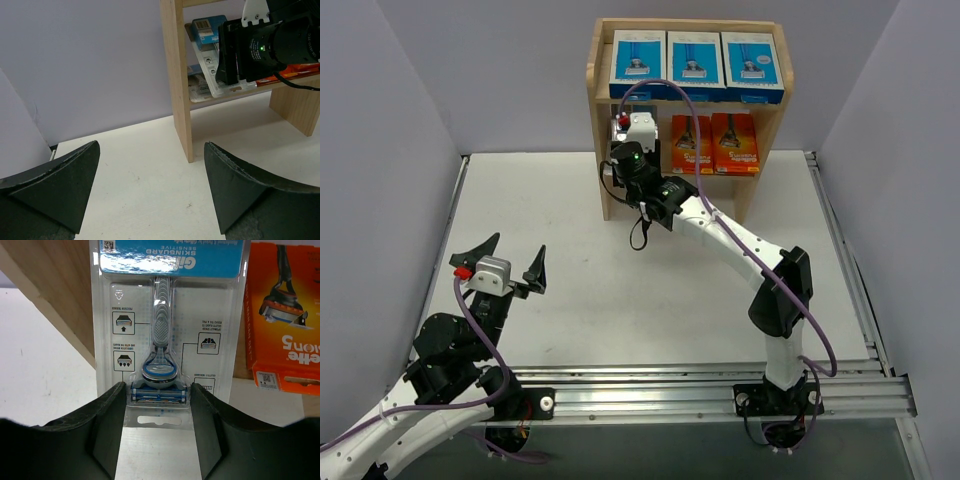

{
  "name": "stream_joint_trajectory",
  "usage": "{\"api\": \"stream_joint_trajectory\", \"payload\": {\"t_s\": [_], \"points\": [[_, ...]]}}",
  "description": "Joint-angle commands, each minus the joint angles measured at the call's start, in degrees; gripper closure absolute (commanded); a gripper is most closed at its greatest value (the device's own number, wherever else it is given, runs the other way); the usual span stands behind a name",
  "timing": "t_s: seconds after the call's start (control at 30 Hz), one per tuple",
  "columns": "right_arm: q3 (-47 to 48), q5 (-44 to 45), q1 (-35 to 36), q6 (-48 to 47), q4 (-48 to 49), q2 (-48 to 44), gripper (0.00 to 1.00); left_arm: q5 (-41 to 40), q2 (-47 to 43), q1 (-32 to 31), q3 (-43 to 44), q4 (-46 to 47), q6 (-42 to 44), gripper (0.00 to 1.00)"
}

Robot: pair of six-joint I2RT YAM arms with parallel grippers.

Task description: Place and organize the shaving razors onto the shelf

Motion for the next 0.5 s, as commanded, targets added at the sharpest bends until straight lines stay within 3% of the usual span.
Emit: {"api": "stream_joint_trajectory", "payload": {"t_s": [0.0,0.47], "points": [[2.93,3.39,-0.32,-2.11,6.27,0.51,1.00,0.87,-0.26,-0.20,1.59,1.61,-0.64,0.06],[3.63,4.71,-0.23,-5.36,14.10,4.19,1.00,1.66,-0.44,-0.64,1.67,1.44,-1.17,0.06]]}}
